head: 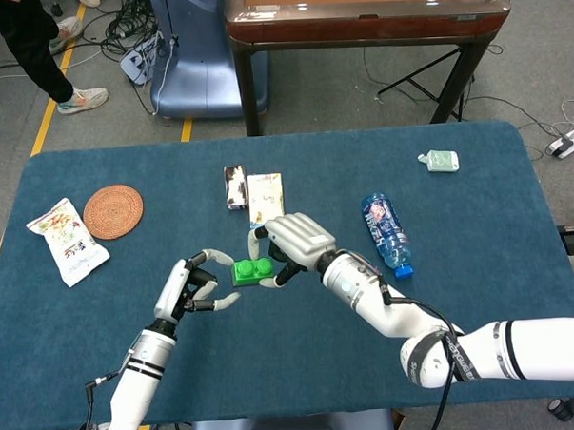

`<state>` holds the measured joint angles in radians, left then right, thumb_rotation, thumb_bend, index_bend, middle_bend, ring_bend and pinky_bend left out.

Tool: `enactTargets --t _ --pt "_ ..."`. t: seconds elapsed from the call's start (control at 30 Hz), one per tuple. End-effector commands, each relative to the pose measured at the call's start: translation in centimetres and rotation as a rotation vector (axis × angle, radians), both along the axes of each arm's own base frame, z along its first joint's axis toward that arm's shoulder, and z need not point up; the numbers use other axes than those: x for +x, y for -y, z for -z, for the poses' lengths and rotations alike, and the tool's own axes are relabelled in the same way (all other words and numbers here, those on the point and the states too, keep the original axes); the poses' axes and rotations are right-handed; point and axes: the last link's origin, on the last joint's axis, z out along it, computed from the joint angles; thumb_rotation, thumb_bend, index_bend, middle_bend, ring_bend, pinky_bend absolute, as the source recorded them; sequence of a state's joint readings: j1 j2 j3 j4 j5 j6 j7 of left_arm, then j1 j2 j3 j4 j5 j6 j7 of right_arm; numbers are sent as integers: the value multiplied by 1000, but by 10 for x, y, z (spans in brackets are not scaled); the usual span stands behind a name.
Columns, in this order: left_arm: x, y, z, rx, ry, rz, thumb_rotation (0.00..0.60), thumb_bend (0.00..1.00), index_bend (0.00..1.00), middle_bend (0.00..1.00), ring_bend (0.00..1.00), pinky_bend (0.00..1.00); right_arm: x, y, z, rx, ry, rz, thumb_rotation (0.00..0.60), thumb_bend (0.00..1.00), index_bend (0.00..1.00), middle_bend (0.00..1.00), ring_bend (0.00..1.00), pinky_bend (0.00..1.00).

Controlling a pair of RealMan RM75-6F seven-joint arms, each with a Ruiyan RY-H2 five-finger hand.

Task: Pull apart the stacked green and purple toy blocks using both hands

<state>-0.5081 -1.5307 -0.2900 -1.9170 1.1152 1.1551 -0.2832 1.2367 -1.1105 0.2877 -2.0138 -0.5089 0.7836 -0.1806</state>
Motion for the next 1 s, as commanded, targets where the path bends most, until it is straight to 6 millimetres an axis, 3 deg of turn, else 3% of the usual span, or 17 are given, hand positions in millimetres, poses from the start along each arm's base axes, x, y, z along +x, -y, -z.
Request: enactTargets --t 0.03,1.0 --pt "0 0 1 0 3 -3 600 95 540 1000 1000 1000 0 0 1 3 0 -2 600 503 669 1000 1000 1000" --pt "0 1 5 -2 32 -12 600 95 630 1000 1000 1000 0 -1 5 20 -7 -7 600 504 669 1000 1000 1000"
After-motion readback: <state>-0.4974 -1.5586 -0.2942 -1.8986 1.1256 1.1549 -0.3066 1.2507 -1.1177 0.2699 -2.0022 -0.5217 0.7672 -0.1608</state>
